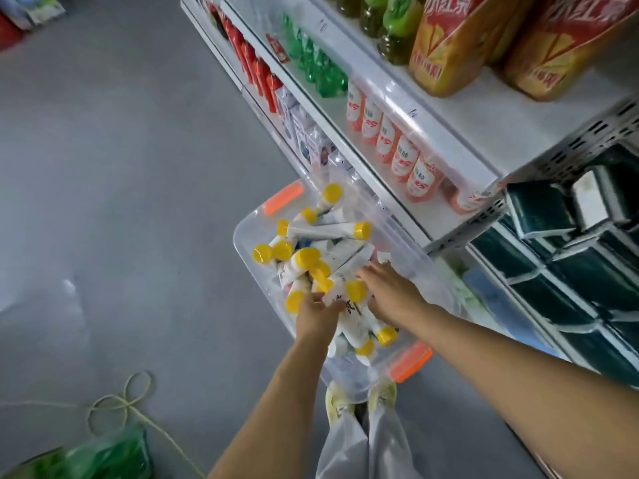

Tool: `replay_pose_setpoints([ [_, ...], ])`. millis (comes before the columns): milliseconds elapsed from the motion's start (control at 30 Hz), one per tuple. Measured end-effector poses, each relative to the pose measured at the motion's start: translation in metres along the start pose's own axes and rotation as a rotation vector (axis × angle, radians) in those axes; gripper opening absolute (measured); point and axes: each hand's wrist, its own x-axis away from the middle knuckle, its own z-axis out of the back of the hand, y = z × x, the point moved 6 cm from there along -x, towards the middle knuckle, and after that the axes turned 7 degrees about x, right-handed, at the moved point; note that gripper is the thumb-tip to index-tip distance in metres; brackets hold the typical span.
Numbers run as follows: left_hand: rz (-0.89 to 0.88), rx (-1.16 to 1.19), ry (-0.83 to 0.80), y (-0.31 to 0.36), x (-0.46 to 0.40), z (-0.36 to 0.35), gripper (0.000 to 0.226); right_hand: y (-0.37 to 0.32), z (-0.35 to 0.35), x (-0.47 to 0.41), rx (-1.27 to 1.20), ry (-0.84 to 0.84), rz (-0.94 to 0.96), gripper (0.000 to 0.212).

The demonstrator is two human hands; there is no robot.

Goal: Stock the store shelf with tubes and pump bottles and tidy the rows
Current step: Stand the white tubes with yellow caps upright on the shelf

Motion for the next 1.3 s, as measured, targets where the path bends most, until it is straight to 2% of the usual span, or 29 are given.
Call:
replay_pose_setpoints([
  [100, -0.033, -0.124, 0.059, -0.009, -0.006, -0.001, 0.028, -0.008, -0.009, -0.013, 0.184, -0.018, 0.092, 0.050],
  [233, -0.096, -0.232, 0.093, -0.011, -0.012, -0.004, 0.033, -0.011, -0.017, -0.027, 0.397, -0.002, 0.098, 0.048],
  [333, -0.130, -0.232, 0.079, -0.011, -0.011, -0.006, 0.025, -0.013, -0.017, -0.030, 0.484, 0.009, 0.131, 0.045],
  [400, -0.136, -0.214, 0.067, -0.010, -0.009, -0.005, 0.019, -0.012, -0.010, -0.028, 0.451, 0.036, 0.144, 0.042],
  [500, -0.139, -0.094, 0.039, -0.008, -0.004, -0.003, 0.015, -0.005, 0.013, -0.020, 0.248, 0.138, 0.083, 0.041],
  [633, -0.134, 0.138, 0.002, 0.004, 0.010, 0.003, 0.010, 0.016, 0.052, -0.002, -0.219, 0.356, -0.175, 0.029],
  [733, -0.062, 0.319, -0.009, 0.016, 0.022, 0.010, 0.013, 0.031, 0.071, 0.014, -0.606, 0.386, -0.345, 0.026],
  [933, 0.069, 0.576, -0.019, 0.042, 0.045, 0.013, 0.023, 0.044, 0.096, 0.048, -1.131, 0.423, -0.537, 0.027],
  [1000, 0.100, 0.643, -0.043, 0.052, 0.056, 0.009, 0.025, 0.043, 0.107, 0.059, -1.232, 0.433, -0.556, 0.027],
  [1100, 0.107, 0.682, -0.150, 0.070, 0.073, -0.001, 0.051, 0.040, 0.124, 0.076, -1.251, 0.418, -0.550, 0.023],
  [1200, 0.070, 0.726, -0.251, 0.090, 0.093, -0.009, 0.033, 0.038, 0.140, 0.095, -1.252, 0.408, -0.521, 0.019],
  [1300, 0.021, 0.721, -0.318, 0.111, 0.112, -0.017, 0.031, 0.037, 0.158, 0.115, -1.300, 0.446, -0.497, 0.021],
])
